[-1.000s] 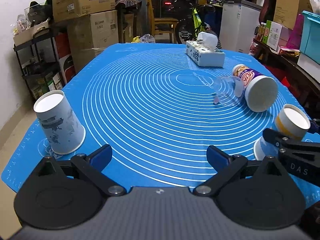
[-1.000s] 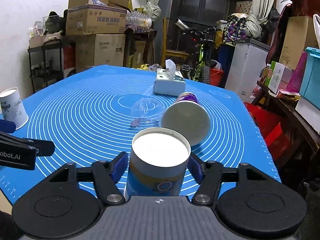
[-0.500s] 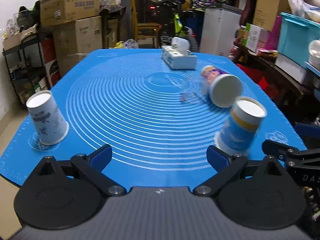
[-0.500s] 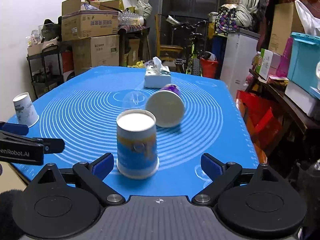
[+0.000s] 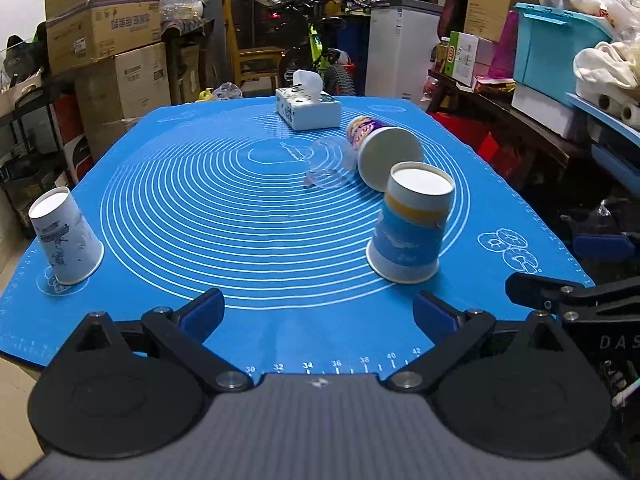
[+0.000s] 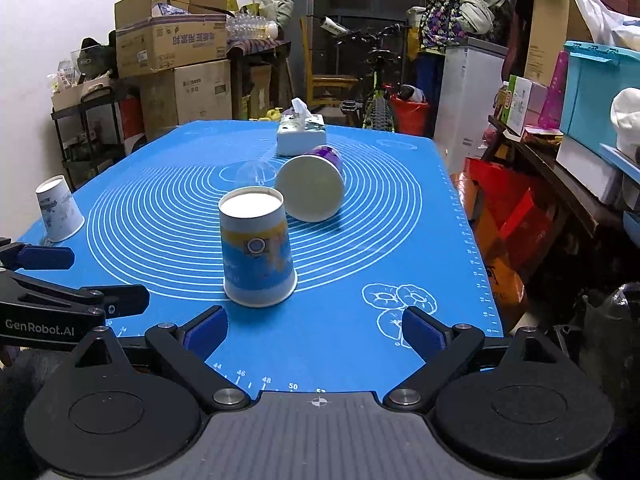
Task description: Flip cup upside down
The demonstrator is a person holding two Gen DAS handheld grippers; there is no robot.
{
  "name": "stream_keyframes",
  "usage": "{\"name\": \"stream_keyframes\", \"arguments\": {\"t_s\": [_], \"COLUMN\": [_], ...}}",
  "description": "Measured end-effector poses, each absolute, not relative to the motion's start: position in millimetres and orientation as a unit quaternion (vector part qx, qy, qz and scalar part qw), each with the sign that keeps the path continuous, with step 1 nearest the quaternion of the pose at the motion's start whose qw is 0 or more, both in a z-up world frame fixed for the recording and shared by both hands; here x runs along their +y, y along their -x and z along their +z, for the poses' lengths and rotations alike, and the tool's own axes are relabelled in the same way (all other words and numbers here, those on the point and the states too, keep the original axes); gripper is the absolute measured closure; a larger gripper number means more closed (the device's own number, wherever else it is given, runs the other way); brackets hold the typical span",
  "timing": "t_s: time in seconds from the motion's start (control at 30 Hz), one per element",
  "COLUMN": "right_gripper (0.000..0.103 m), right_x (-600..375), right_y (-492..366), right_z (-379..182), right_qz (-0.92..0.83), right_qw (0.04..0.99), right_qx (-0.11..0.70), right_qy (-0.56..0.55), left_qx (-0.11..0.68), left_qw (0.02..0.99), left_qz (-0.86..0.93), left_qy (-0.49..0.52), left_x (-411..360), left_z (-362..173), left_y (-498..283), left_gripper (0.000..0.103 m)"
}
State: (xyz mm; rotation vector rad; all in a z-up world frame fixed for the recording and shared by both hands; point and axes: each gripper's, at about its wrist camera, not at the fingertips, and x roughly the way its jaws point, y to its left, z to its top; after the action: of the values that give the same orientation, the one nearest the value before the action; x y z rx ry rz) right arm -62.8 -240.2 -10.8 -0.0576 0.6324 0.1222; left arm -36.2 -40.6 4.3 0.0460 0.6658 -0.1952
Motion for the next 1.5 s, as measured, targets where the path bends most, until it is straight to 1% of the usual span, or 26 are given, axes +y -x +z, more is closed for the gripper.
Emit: {"name": "stream_keyframes", "arguments": {"t_s": [1.5], "right_gripper": [0.009], "right_x": [-251], "right_y": [63], "right_z": [-18], "right_qz": [0.053], "right_qw": [0.944], "right_qx": [0.325], "right_qy": [0.021], "left_qx": [0.336], "left_qw": [0.934], "left_qz": [-0.111], "left_qy": [-0.040], "left_x": [-55], "left_z": [-2], "left_y": [42], "left_gripper": [0.003]}}
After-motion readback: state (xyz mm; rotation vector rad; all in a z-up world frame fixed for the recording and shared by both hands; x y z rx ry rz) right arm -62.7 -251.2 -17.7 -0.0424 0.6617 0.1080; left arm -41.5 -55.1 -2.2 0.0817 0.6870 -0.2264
